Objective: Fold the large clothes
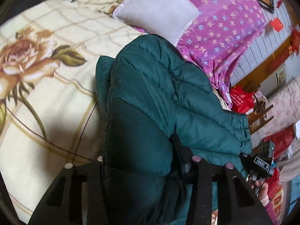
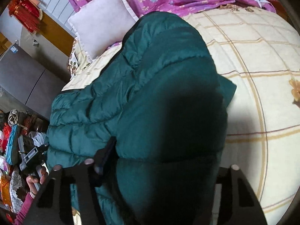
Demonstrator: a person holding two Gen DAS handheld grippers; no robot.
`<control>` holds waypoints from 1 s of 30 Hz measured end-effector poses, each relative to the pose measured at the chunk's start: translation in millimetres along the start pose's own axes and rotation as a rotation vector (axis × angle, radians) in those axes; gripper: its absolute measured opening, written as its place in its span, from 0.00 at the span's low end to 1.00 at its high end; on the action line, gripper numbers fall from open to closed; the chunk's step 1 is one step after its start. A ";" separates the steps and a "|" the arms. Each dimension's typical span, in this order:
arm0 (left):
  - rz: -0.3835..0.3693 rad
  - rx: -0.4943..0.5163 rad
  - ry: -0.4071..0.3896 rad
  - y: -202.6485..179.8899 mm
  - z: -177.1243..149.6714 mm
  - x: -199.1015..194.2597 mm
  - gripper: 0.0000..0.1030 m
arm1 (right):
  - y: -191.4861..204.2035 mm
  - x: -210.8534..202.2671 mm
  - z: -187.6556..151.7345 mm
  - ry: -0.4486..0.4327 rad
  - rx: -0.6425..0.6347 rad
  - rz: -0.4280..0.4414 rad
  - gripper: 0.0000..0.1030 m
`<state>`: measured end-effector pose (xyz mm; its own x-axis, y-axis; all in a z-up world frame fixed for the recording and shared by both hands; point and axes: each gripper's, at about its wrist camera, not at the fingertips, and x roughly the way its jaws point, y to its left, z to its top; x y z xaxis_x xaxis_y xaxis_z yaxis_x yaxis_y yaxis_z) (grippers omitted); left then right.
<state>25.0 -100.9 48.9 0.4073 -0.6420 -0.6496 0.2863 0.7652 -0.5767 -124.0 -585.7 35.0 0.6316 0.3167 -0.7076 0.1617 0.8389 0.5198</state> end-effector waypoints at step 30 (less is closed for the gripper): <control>0.264 0.115 -0.027 -20.0 -97.3 -118.2 0.45 | 29.6 -119.2 -151.8 -0.036 0.091 -0.224 0.85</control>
<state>-113.2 -45.1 89.0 0.5034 -0.4198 -0.7552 0.2632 0.9070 -0.3287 -309.6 -531.5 62.1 0.5983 0.1097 -0.7937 0.3676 0.8426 0.3936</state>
